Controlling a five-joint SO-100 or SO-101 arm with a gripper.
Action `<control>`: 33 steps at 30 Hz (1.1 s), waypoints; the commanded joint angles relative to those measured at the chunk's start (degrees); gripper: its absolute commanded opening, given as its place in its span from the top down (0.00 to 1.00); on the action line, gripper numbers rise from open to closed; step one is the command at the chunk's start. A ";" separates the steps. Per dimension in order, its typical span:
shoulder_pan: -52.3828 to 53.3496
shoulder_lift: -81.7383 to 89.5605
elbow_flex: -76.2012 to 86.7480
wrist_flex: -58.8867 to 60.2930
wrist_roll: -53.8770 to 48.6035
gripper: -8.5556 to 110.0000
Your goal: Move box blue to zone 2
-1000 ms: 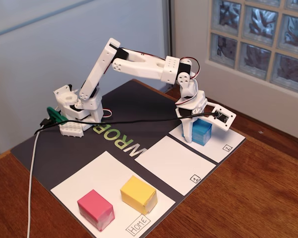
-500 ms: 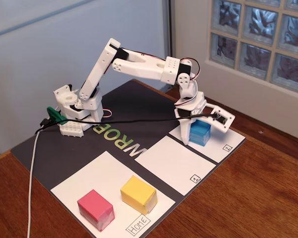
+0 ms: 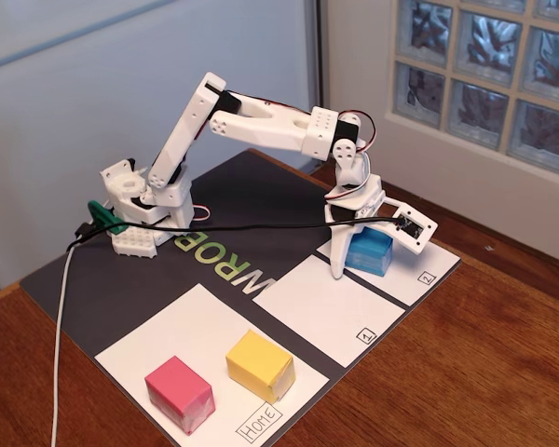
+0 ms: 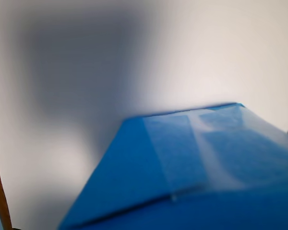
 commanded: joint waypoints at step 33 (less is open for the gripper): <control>0.00 21.09 1.14 3.34 -3.25 0.63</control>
